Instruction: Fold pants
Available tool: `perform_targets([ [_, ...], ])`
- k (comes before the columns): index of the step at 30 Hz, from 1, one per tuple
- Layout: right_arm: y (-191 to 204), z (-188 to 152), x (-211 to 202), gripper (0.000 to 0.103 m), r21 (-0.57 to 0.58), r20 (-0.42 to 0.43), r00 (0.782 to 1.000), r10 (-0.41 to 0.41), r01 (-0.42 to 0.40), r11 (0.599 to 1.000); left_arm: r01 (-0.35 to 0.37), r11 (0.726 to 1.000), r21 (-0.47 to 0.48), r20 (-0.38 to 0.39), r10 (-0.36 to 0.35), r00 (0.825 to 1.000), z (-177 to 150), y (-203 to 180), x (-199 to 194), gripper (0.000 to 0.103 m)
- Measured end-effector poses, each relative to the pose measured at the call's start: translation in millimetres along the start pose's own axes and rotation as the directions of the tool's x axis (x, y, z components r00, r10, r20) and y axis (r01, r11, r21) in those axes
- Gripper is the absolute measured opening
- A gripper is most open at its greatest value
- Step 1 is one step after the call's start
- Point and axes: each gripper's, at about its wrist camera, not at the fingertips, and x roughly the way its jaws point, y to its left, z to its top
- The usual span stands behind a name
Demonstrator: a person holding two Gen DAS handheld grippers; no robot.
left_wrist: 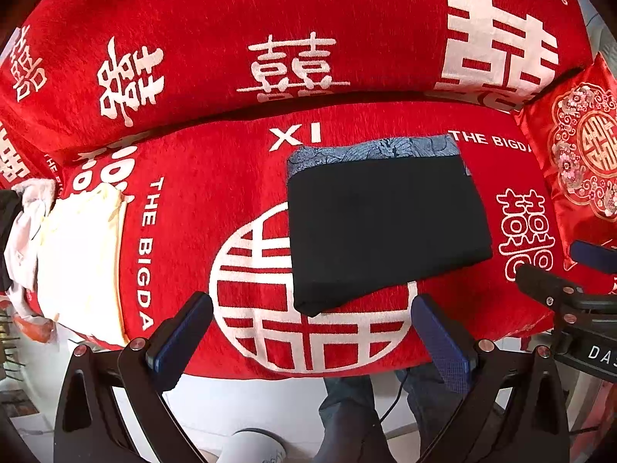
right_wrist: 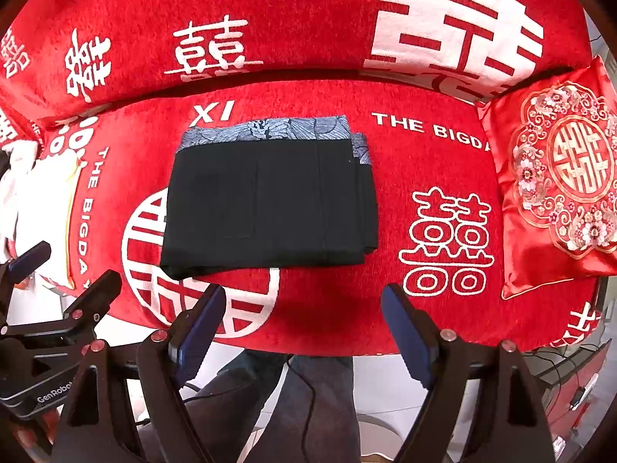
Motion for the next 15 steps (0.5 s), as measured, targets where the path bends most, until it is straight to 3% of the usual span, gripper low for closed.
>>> perform_targets([
  [15,5.6,0.2,-1.9,0.085,-0.014,-0.002,1.0,-0.009,0.009,1.0,0.007,1.0,-0.017,0.015,-0.007,1.0,3.2,1.7,-1.3,0.103],
])
